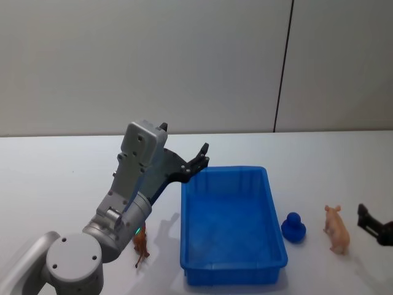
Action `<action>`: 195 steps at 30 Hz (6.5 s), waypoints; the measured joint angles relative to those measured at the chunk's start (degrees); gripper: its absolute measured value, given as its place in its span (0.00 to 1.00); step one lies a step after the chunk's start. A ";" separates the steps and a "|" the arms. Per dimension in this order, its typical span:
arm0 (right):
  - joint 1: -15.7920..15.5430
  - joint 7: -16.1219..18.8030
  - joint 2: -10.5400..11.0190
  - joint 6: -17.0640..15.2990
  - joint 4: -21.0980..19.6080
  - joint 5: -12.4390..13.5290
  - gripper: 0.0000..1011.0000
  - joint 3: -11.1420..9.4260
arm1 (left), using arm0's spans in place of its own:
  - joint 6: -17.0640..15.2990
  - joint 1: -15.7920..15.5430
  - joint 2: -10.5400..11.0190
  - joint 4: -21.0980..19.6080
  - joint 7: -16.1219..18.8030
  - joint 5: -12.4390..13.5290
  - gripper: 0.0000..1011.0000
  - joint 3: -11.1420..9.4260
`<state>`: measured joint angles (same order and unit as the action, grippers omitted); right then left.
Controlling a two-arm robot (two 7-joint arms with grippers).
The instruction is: Pick up the two dolls from the table and place them into the box.
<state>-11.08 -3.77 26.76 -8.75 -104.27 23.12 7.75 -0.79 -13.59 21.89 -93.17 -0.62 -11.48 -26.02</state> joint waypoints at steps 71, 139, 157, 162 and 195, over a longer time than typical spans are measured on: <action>13.41 4.57 -10.57 -11.94 17.14 -10.71 0.36 6.49 | 0.00 0.00 0.00 0.00 0.00 0.00 0.99 0.00; 28.31 34.92 -18.03 -17.13 21.87 -18.96 0.42 12.02 | 0.00 0.00 0.00 0.00 0.00 0.00 0.99 0.00; 30.66 35.50 -19.40 -20.44 25.58 -19.78 0.94 12.66 | 0.00 0.00 0.00 0.00 0.00 0.00 0.99 0.00; 30.40 35.47 -18.81 -19.51 24.76 -19.32 0.99 12.16 | 0.00 0.00 0.00 0.00 0.00 0.00 0.99 0.00; 13.58 26.18 -3.28 -9.94 7.98 -5.08 0.99 0.57 | 0.00 0.00 0.00 0.00 0.00 0.00 0.99 0.00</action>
<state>2.50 22.41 23.48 -18.68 -96.30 18.05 8.31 -0.80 -13.59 21.90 -93.18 -0.62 -11.48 -26.02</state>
